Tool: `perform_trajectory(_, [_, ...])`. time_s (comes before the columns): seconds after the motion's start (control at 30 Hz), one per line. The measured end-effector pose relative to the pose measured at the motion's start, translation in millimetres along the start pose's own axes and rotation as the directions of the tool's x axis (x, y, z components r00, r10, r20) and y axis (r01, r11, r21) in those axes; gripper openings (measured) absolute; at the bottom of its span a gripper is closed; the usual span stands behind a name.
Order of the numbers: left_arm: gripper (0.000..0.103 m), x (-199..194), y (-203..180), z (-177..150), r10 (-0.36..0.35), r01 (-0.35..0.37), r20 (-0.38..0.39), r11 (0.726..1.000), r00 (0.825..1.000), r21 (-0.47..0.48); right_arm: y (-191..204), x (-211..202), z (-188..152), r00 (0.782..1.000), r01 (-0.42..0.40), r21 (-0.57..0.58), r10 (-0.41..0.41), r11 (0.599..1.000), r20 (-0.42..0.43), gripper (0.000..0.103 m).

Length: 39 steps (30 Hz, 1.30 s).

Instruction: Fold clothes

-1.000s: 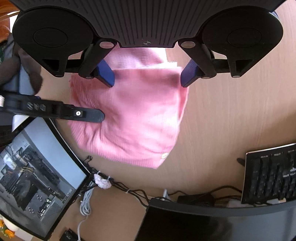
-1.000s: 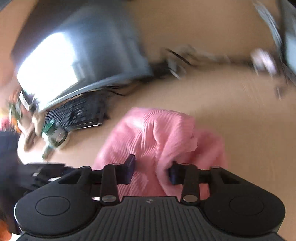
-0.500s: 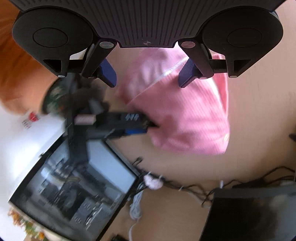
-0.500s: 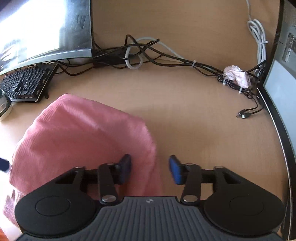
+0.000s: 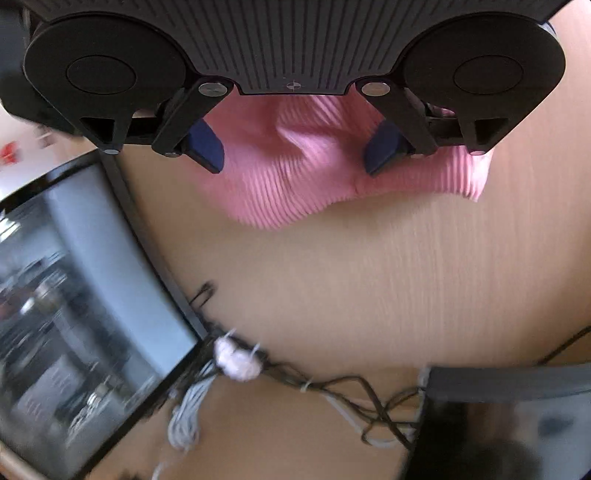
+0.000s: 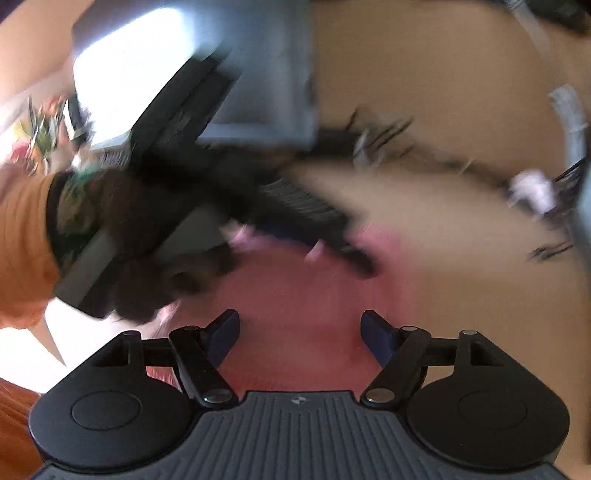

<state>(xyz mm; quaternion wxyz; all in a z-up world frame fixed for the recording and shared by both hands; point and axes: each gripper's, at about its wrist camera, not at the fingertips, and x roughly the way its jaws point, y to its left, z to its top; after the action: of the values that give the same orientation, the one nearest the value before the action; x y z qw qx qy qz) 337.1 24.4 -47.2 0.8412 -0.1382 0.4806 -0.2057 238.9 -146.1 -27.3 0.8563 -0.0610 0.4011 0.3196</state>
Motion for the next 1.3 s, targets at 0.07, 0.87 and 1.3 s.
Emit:
perform_trajectory(0.07, [0.09,0.2,-7.2,-0.4,0.025,-0.025,0.008,0.999,1.0,0.029,-3.3,19.0,-4.4,0.999,-0.005,0.045,0.007,0.999,-0.048,0.077])
perform_trajectory(0.87, [0.094,-98.0,21.9,-75.9,0.353,-0.357,0.103,0.934,0.93,0.016,-11.9,-10.7,-3.5,0.998,-0.045,-0.022,0.044,0.999,-0.049,0.103])
perform_trajectory(1.3, [0.093,-94.2,10.7,-78.7,0.297,-0.302,0.094,0.953,0.95,0.039,-32.4,39.5,8.6,0.944,0.325,-0.114,-0.33,0.939,-0.021,0.103])
